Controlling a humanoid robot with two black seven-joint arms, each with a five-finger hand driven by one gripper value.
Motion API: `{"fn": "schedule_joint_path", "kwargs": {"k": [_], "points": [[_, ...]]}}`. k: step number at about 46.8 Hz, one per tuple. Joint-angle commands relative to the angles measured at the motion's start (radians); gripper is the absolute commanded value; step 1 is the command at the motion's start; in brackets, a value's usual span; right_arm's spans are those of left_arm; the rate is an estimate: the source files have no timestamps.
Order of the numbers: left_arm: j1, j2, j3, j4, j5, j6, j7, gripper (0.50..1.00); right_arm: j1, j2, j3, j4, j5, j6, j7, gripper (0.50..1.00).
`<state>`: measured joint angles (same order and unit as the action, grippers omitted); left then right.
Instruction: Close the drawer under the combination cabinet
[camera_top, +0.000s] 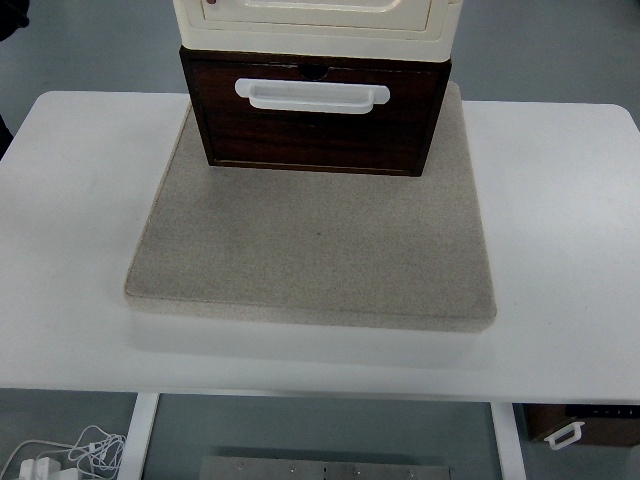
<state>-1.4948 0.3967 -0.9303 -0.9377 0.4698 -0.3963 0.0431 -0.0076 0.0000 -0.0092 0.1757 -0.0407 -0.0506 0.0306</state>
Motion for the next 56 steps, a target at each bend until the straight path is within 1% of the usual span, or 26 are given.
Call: {"fn": "schedule_joint_path", "kwargs": {"k": [1,10,15,20,28,34,38,46,53,56], "points": [[-0.002,0.013,-0.047,0.034,-0.034,0.039,-0.011,0.994,0.000,0.000,0.000,0.001,-0.001,0.000,0.000,0.952],[-0.002,0.019,-0.183,0.129,-0.060,0.135,-0.017,0.996,0.000,0.000,0.000,0.001,-0.001,0.000,0.000,0.952],[-0.001,0.027,-0.231,0.186,-0.065,0.214,-0.020,0.996,0.000,0.000,0.000,-0.001,0.001,0.000,0.000,0.952],[0.005,0.034,-0.246,0.255,-0.088,0.280,-0.028,0.996,0.000,0.000,0.000,0.001,0.001,0.000,0.000,0.952],[0.008,0.037,-0.234,0.404,-0.169,0.329,-0.028,0.996,0.000,0.000,0.002,-0.001,0.001,0.000,0.000,0.952],[0.011,0.036,-0.231,0.536,-0.210,0.336,-0.025,0.996,0.000,0.000,0.003,-0.001,0.001,0.000,0.000,0.952],[0.051,0.031,-0.229,0.596,-0.212,0.336,-0.019,0.996,0.000,0.000,0.000,-0.001,0.001,0.002,0.000,0.952],[0.169,0.019,-0.231,0.599,-0.276,0.336,-0.019,0.996,0.000,0.000,0.000,-0.001,0.001,0.003,0.000,0.952],[0.235,-0.002,-0.231,0.605,-0.303,0.324,-0.008,0.996,0.000,0.000,0.000,0.001,0.001,0.003,0.000,0.952],[0.264,-0.015,-0.234,0.605,-0.338,0.321,-0.005,0.996,-0.002,0.000,-0.002,-0.001,0.001,0.003,0.000,0.952]]}}
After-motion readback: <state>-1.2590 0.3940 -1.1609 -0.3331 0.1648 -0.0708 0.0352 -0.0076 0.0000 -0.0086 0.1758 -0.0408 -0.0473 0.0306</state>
